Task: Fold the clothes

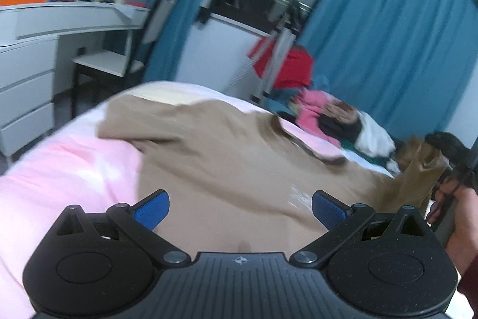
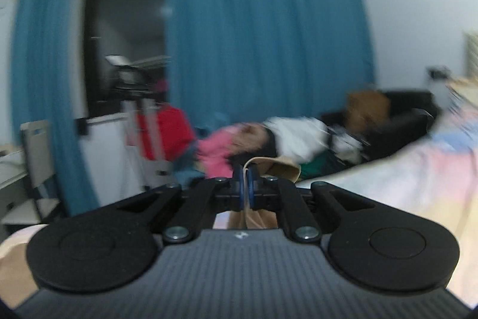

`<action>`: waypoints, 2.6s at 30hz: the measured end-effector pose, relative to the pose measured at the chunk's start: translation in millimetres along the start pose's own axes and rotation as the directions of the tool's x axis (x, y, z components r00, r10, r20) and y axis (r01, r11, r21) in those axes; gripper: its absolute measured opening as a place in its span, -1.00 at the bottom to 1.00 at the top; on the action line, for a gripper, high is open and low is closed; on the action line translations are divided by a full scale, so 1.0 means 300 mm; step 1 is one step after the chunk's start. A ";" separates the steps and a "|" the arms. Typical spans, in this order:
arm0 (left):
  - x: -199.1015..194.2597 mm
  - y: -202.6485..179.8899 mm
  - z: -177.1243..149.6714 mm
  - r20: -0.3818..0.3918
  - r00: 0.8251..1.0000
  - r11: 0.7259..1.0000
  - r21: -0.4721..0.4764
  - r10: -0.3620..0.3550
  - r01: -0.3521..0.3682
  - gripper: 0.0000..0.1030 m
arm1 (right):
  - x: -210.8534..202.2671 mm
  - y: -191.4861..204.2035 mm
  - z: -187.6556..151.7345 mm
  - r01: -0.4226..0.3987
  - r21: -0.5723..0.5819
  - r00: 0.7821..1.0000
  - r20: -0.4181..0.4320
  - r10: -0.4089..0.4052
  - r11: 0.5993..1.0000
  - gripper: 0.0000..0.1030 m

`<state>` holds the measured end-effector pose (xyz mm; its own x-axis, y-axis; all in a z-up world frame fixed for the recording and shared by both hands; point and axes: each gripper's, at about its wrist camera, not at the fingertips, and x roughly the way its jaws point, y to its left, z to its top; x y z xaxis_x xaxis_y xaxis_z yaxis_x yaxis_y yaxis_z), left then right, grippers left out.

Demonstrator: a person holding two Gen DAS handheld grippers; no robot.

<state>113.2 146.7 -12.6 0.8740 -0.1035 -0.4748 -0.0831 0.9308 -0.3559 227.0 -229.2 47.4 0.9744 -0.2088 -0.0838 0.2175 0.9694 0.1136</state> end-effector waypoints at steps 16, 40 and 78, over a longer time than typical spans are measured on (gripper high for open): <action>0.045 0.211 0.068 0.004 0.987 0.982 -0.101 0.159 -0.158 0.98 | 0.147 0.644 -0.409 -0.265 -0.166 0.923 -0.329 0.201 0.950 -0.85; -0.090 -0.007 -0.053 -0.003 1.000 0.985 0.174 0.016 -0.015 0.98 | -0.666 0.074 -0.034 -0.395 0.106 0.865 -0.290 0.408 0.912 1.00; -0.055 -0.379 -0.482 -0.556 0.744 0.924 -0.139 -0.371 0.357 -0.85 | -0.841 -0.465 -0.144 -0.015 0.288 0.933 -0.341 0.117 0.958 1.00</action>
<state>38.9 -8.2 -80.6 0.4145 -0.6172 -0.6687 0.1685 0.7742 -0.6101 -51.6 -306.1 10.0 0.9146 -0.0371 -0.4026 0.2102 0.8943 0.3950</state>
